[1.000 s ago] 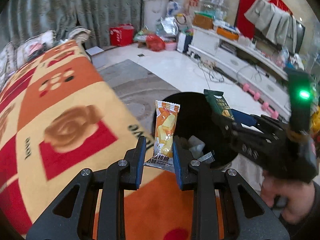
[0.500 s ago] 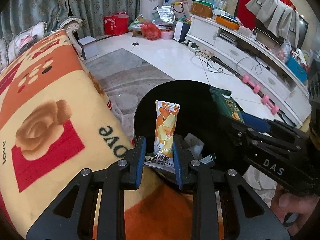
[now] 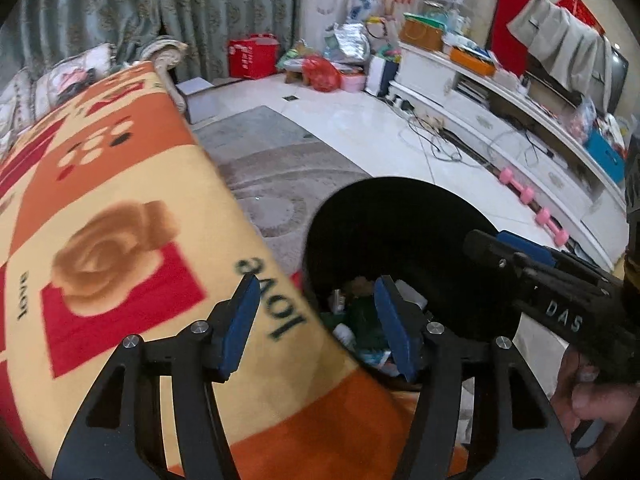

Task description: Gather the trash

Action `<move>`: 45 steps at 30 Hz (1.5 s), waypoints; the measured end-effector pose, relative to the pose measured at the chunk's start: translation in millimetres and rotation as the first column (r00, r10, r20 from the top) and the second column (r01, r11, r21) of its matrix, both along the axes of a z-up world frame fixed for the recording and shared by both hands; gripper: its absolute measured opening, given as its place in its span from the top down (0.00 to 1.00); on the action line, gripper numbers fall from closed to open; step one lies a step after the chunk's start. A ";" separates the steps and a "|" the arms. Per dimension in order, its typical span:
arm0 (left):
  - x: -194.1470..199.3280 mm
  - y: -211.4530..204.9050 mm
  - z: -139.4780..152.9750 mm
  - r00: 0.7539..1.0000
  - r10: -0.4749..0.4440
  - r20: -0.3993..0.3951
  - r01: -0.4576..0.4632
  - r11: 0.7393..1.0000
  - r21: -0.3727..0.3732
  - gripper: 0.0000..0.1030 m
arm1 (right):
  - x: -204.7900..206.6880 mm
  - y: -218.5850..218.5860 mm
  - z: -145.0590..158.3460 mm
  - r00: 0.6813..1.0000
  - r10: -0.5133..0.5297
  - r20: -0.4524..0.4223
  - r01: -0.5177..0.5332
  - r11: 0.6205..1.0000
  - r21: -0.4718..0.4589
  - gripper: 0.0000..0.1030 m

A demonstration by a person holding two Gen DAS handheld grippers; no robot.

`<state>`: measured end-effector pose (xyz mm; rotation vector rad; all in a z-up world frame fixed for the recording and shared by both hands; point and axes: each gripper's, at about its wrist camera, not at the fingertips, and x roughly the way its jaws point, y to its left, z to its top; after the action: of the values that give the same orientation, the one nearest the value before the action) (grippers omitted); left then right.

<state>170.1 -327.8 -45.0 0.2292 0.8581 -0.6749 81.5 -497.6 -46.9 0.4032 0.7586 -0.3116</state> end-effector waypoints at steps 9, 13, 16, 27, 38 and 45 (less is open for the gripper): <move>-17.1 93.6 29.6 0.979 0.204 0.005 -0.204 0.979 -0.008 0.16 | -8.3 44.0 31.4 0.990 0.081 0.112 -0.073 0.994 -0.075 0.58; -35.4 141.7 28.8 0.958 0.287 -0.011 -0.286 0.957 0.040 0.07 | -21.7 86.1 47.9 0.978 0.148 0.146 -0.132 0.984 -0.118 0.45; -49.4 152.3 32.1 0.951 0.303 0.061 -0.308 0.947 0.097 0.07 | -29.1 104.6 53.2 0.990 0.113 0.088 -0.098 0.983 -0.154 0.26; -90.7 157.4 89.7 0.917 0.343 0.205 -0.358 0.933 0.041 0.07 | -79.2 103.6 92.3 0.980 0.068 -0.186 -0.070 0.998 -0.004 0.09; -109.5 175.1 106.7 0.911 0.381 0.158 -0.401 0.909 0.118 0.07 | -98.9 128.7 136.3 0.977 0.099 -0.188 -0.127 0.981 -0.144 0.09; -116.6 173.3 101.4 0.911 0.392 0.128 -0.406 0.907 0.115 0.07 | -98.8 126.6 138.6 0.978 0.074 -0.196 -0.105 0.983 -0.152 0.09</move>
<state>53.5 -154.5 56.4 0.2027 0.8224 -0.2164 -17.4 -371.0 91.7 0.1870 0.9280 -0.3268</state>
